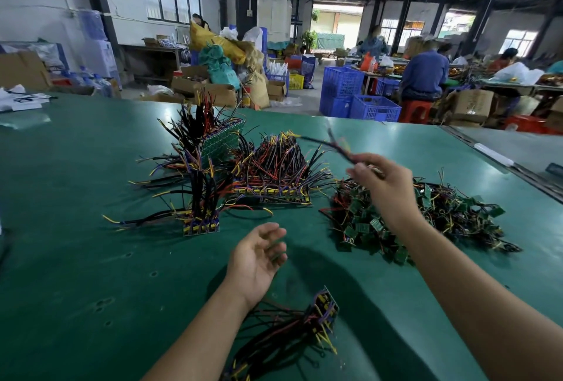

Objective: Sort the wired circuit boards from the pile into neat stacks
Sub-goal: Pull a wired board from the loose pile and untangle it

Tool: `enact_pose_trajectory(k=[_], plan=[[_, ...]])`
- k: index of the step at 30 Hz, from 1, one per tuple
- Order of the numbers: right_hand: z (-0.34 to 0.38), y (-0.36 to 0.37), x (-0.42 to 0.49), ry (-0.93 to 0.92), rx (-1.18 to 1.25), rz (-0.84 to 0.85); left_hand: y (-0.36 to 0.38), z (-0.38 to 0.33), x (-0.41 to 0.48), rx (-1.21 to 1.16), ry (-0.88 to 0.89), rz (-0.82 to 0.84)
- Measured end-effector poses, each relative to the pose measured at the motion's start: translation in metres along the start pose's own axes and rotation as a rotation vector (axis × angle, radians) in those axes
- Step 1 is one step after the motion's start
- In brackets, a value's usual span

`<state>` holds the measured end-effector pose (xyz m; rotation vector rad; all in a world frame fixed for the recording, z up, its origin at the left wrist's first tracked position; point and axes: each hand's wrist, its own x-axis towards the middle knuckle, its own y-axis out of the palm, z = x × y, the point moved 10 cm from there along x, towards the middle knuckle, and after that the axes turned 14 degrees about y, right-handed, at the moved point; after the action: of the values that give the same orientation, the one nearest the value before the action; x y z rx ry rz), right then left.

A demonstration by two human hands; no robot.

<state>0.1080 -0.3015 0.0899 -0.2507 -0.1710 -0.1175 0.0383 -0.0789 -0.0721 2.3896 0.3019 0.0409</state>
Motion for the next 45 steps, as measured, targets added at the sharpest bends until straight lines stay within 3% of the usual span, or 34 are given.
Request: enact_pose_trajectory(k=[6, 8, 12, 17, 21, 25, 30, 32, 35, 37, 45], plan=[[0.005, -0.063, 0.037, -0.142, -0.400, -0.385, -0.003, -0.007, -0.001, 0.127, 0.070, -0.029], [-0.004, -0.069, 0.043, -0.129, -0.556, -0.399, -0.001, -0.008, -0.002, 0.125, 0.063, -0.018], [-0.036, -0.056, 0.046, -0.064, -0.828, -0.263, 0.001, -0.006, -0.002, 0.108, 0.039, -0.019], [-0.046, -0.043, 0.043, -0.127, -0.888, -0.187, 0.001, -0.003, -0.003, 0.123, 0.032, -0.013], [-0.033, -0.050, 0.029, -0.237, -0.826, -0.308, 0.001, -0.003, -0.003, 0.148, 0.040, 0.000], [-0.037, -0.050, 0.022, -0.155, -0.850, -0.322, 0.002, -0.002, -0.002, 0.188, 0.046, 0.013], [-0.021, -0.038, -0.037, -0.262, -0.582, -0.428, 0.005, -0.005, -0.005, 0.249, 0.065, 0.046], [-0.023, -0.014, -0.061, -0.282, -0.466, -0.254, 0.005, -0.006, -0.007, 0.262, 0.070, 0.048], [-0.048, 0.052, -0.097, -0.130, -0.436, 0.422, 0.005, -0.008, -0.010, 0.237, 0.065, 0.030], [-0.066, 0.075, -0.122, -0.048, -0.440, 0.690, 0.004, -0.010, -0.011, 0.220, 0.060, 0.017], [-0.081, 0.078, -0.144, 0.060, -0.344, 0.870, 0.002, -0.012, -0.016, 0.267, 0.062, -0.001]])
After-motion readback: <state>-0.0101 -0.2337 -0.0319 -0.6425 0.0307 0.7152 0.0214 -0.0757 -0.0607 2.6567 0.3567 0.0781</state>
